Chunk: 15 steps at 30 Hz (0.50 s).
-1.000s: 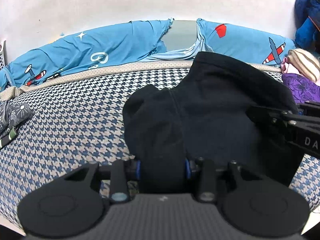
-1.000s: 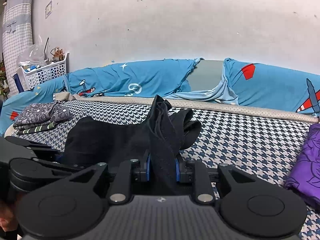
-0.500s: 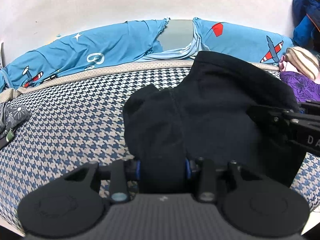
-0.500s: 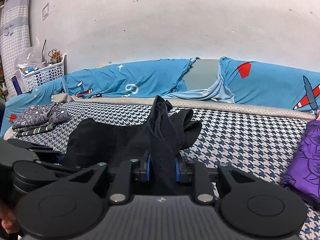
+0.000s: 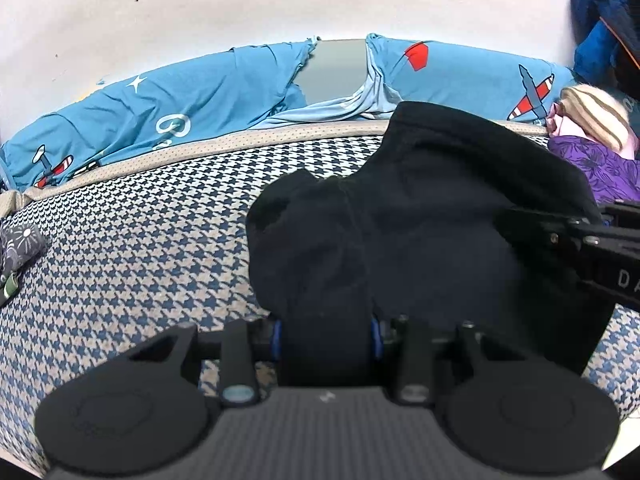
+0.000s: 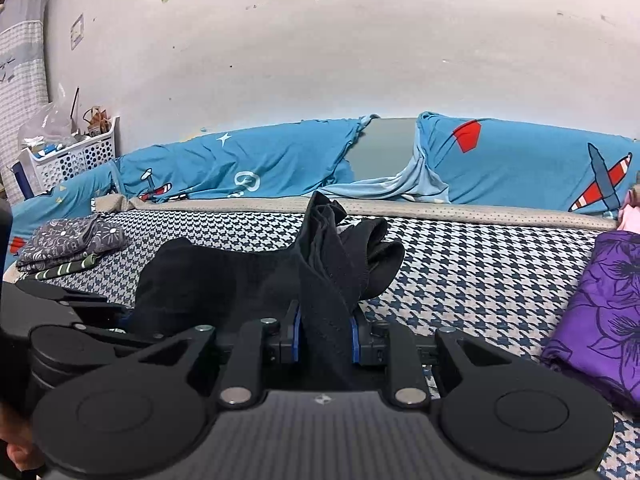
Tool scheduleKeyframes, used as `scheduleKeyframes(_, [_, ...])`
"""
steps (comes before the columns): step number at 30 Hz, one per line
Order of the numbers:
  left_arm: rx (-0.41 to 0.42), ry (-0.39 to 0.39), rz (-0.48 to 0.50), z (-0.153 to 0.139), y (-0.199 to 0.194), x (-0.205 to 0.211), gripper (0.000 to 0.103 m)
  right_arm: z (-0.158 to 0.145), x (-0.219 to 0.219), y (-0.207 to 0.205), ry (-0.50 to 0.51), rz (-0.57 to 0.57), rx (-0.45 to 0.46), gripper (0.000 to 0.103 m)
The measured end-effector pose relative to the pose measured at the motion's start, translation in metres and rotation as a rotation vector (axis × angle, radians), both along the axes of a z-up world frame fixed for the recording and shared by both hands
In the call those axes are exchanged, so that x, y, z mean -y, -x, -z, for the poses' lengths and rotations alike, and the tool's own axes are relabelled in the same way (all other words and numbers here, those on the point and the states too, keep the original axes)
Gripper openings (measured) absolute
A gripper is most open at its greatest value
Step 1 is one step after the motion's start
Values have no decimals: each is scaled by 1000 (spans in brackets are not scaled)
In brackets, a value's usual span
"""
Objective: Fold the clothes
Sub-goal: 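Lift the folded black shirt with both grippers and hold it up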
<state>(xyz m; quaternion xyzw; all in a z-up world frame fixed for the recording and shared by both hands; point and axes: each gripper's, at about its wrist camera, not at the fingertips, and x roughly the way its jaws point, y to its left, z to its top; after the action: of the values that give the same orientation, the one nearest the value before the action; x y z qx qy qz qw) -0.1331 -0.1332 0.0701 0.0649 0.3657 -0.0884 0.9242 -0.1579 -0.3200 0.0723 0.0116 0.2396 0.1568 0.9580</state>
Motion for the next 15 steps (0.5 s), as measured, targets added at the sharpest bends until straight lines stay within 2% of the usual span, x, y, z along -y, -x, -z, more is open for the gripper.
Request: scheduleKeyframes(15, [0, -9, 32, 1, -6, 16, 34, -2, 13, 2, -15, 46, -7, 22])
